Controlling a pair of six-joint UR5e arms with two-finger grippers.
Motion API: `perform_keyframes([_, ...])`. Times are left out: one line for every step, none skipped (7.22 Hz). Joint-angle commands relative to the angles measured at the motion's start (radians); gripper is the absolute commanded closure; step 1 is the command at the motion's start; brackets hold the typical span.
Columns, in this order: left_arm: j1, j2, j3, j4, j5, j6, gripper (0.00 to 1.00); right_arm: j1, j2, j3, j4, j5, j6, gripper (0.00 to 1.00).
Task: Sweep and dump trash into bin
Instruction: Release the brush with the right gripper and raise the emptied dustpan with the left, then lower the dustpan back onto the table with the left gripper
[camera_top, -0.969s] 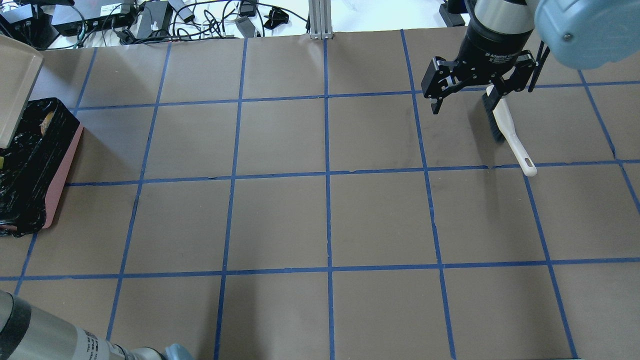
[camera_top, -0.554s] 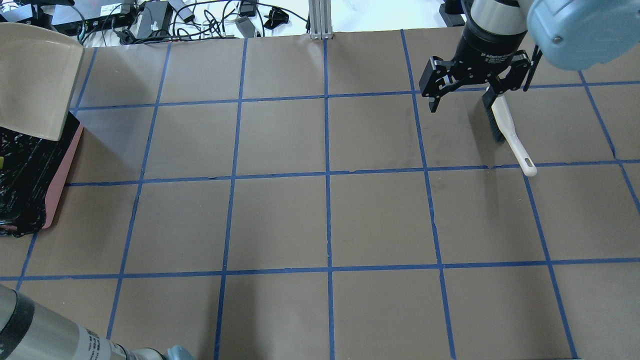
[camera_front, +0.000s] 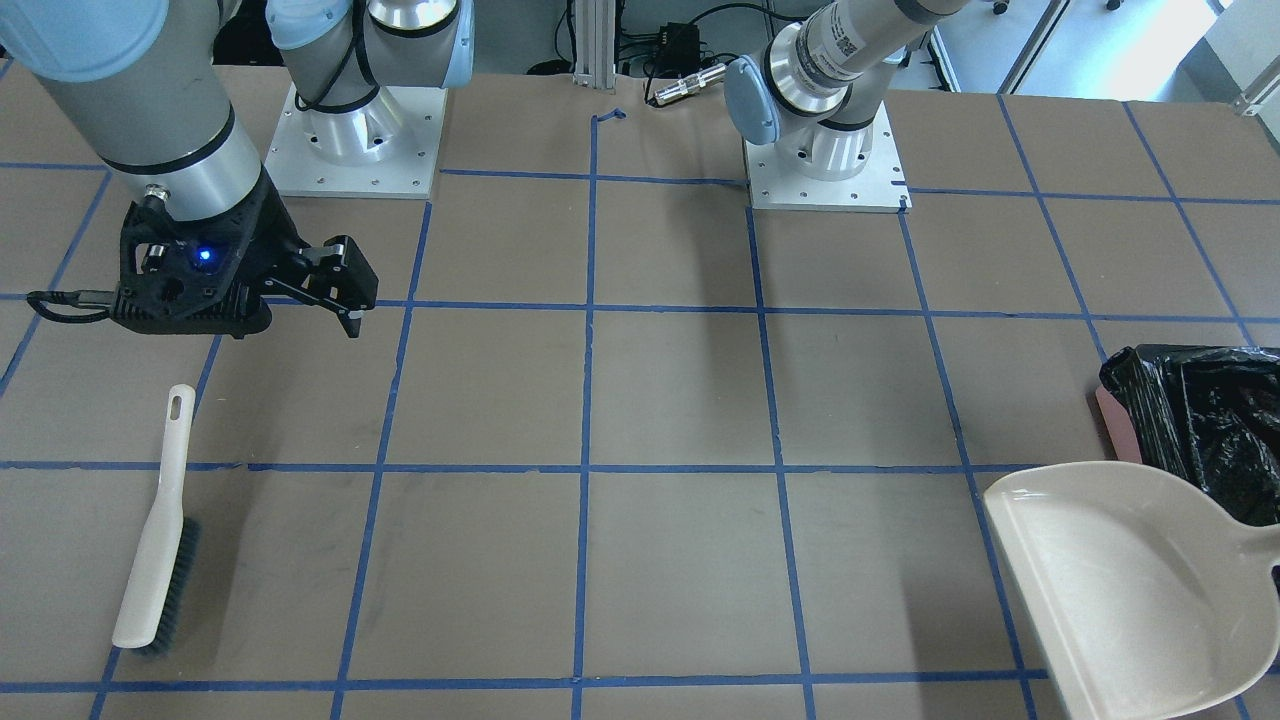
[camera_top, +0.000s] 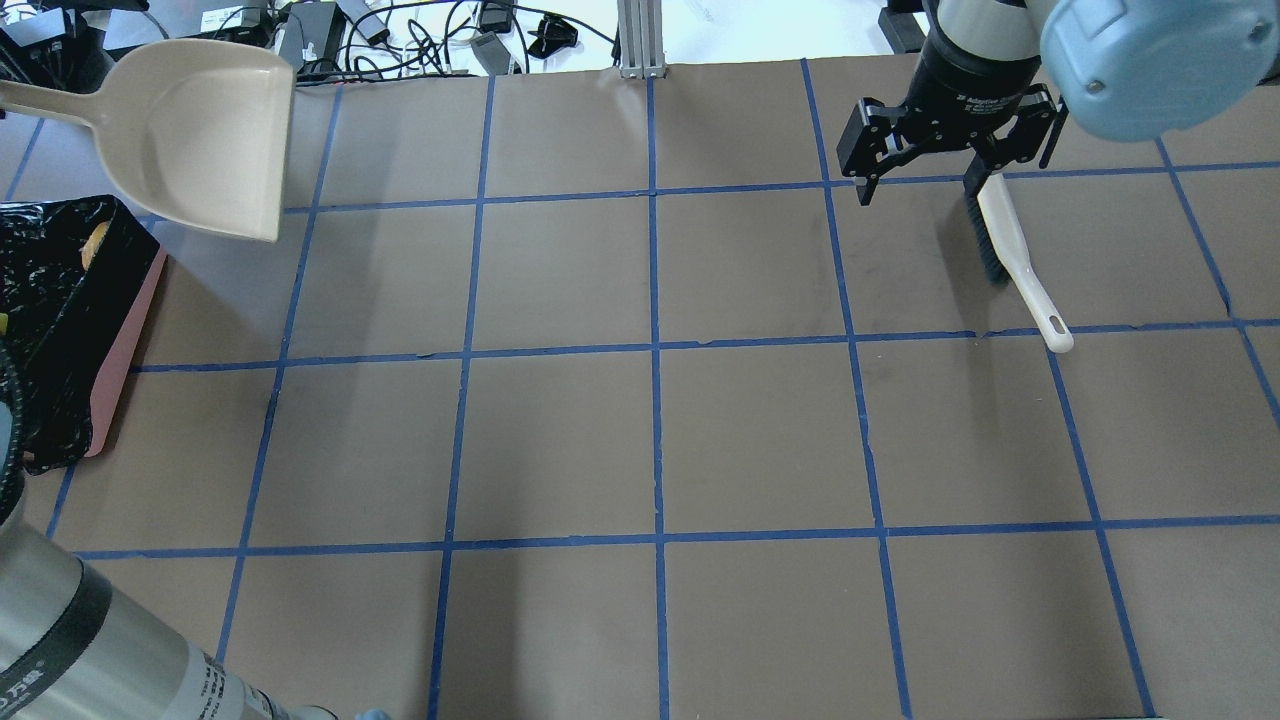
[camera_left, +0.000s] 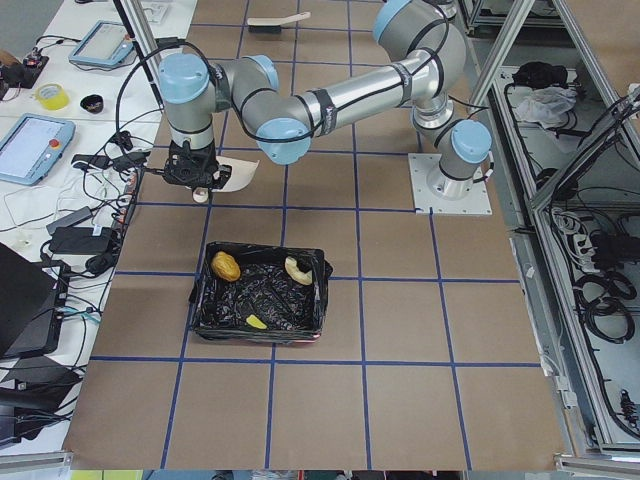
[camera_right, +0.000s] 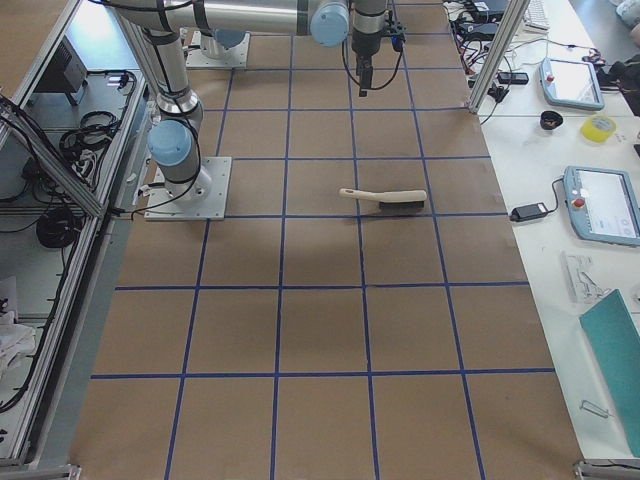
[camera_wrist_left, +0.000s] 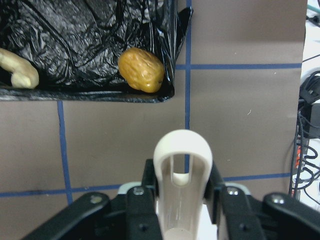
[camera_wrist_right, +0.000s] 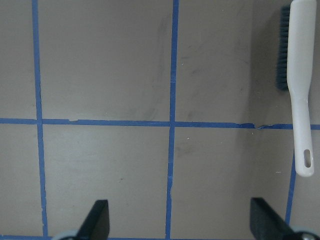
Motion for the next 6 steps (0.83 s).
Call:
perform_keyframes([-0.041,-0.053,0.001,-0.102,-0.107,-0.169,1.00,-0.001,-0.009,0.001,0.045,-0.002,0.003,0.00])
perform_keyframes([-0.061,-0.074,-0.001,-0.122,-0.099,-0.170,1.00,0.001,-0.026,0.001,0.053,0.009,0.006,0.00])
perform_keyframes([-0.079,-0.105,-0.006,-0.136,-0.057,-0.165,1.00,0.002,-0.035,0.008,0.054,0.009,0.008,0.00])
perform_keyframes([-0.099,-0.126,-0.009,-0.138,-0.026,-0.144,1.00,0.002,-0.049,0.033,0.054,0.008,0.015,0.00])
perform_keyframes([-0.118,-0.139,-0.013,-0.136,-0.013,-0.107,1.00,0.002,-0.088,0.066,0.053,0.008,0.050,0.00])
perform_keyframes([-0.126,-0.151,-0.022,-0.126,-0.012,-0.089,1.00,0.002,-0.137,0.089,0.053,-0.006,0.045,0.00])
